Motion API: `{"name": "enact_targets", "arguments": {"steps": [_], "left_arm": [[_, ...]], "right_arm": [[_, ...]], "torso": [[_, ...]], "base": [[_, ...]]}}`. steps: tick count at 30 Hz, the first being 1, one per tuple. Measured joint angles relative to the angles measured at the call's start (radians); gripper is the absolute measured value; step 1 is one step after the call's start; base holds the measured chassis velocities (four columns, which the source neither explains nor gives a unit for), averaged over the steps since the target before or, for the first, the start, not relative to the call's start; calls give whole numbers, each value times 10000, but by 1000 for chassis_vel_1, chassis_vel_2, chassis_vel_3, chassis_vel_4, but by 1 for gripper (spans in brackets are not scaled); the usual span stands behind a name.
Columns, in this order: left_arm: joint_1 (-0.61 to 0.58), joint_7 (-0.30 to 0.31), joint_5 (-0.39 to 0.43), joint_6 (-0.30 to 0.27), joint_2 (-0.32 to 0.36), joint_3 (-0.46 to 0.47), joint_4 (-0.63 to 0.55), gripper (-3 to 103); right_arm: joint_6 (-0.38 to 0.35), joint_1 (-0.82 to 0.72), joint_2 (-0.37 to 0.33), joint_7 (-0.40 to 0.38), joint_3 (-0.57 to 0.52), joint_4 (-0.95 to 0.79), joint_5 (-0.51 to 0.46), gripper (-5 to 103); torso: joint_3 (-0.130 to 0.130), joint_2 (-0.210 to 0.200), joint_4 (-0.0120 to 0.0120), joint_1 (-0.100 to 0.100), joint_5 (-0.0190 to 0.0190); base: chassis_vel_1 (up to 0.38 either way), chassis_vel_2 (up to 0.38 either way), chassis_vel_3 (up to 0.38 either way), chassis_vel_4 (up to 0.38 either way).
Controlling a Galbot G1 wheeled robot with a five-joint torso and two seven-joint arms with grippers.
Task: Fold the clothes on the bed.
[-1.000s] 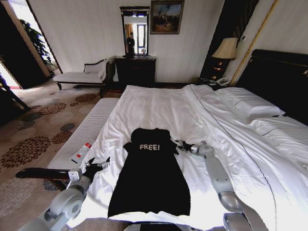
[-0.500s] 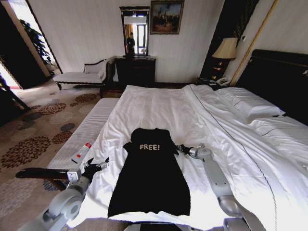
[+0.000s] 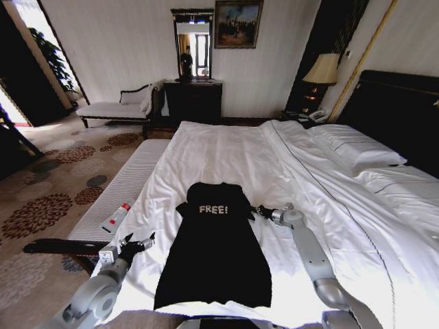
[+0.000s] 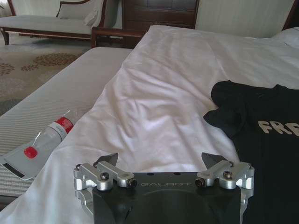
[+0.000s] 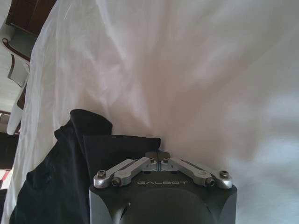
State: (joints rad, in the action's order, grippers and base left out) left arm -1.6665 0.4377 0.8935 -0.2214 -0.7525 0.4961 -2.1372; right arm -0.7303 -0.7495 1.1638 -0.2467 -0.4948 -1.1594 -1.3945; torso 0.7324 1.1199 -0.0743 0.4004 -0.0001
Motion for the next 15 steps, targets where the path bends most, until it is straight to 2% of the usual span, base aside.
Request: {"name": "enact_targets", "arguments": {"steps": [1,3,10,15], "left_arm": [[125,-32,-18,0,-135,-37,96,100],[175,-84,-55,2,-210,-95,105,100],[152,-169,-134,24,-284,-89,17,100],[57,-171,-130,37,-298,52,-75,100]], "right_arm": [[282,-224,-443,87,-14,-394,408,0],[401,-341,-651,98,-43,-655,536,0],[936,-479,-1052,429,153,-1090,1193,0],[1005,-705,-1216,495,133,-1441,1277,0]], "torso": [[0,0,-3,0,0],[0,0,-2,0,1],[0,0,2,0,1],[0,0,1,0,1]], "base": [[0,0,0,0],[0,0,0,0],[0,0,0,0],[0,0,0,0]]}}
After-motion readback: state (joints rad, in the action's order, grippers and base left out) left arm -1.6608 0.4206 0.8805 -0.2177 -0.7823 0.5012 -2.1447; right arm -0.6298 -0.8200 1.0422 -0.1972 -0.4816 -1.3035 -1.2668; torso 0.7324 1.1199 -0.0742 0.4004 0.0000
